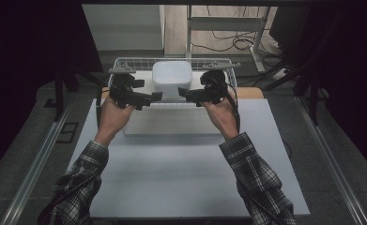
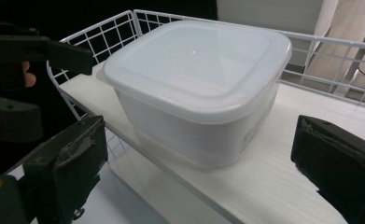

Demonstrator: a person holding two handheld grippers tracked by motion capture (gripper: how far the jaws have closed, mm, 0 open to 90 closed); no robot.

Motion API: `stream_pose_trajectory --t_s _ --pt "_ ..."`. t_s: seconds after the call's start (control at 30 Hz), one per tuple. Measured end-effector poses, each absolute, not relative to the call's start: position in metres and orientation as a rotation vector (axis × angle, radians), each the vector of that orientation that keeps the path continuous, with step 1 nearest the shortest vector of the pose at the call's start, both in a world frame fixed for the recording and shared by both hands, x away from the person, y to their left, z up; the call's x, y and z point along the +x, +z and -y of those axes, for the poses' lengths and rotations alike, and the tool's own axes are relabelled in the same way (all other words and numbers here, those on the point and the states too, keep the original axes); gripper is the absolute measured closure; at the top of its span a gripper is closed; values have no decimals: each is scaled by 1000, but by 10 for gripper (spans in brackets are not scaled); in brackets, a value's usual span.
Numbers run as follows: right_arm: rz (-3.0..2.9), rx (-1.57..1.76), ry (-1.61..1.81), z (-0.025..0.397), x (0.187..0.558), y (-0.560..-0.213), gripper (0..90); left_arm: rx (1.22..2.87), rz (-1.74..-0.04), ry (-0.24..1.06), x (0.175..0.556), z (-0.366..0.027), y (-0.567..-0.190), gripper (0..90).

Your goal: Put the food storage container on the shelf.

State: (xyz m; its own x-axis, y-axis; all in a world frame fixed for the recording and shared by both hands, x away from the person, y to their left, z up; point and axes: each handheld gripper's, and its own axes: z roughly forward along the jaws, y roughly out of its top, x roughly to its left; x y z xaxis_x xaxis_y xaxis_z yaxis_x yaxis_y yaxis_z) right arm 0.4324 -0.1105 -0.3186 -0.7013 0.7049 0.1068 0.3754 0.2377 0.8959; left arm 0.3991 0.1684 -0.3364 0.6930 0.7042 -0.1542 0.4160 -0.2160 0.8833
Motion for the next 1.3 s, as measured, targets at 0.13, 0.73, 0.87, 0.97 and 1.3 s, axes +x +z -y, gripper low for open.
stream_pose_trajectory --t_s 0.13,0.73,0.87,0.97,1.3 --pt "-2203 980 1426 114 425 -321 32 1874 -861 325 391 -170 -343 28" --pt "-2238 901 1409 126 402 -339 24 1915 -833 230 366 -166 -369 0" --pt "-2242 883 1410 127 396 -343 22 1890 -815 232 358 -167 -371 0" --pt "-2248 874 1415 128 391 -347 20 1868 -800 227 352 -167 -373 0" --pt "-2270 851 1422 134 378 -366 16 1867 -760 242 335 -158 -394 18"
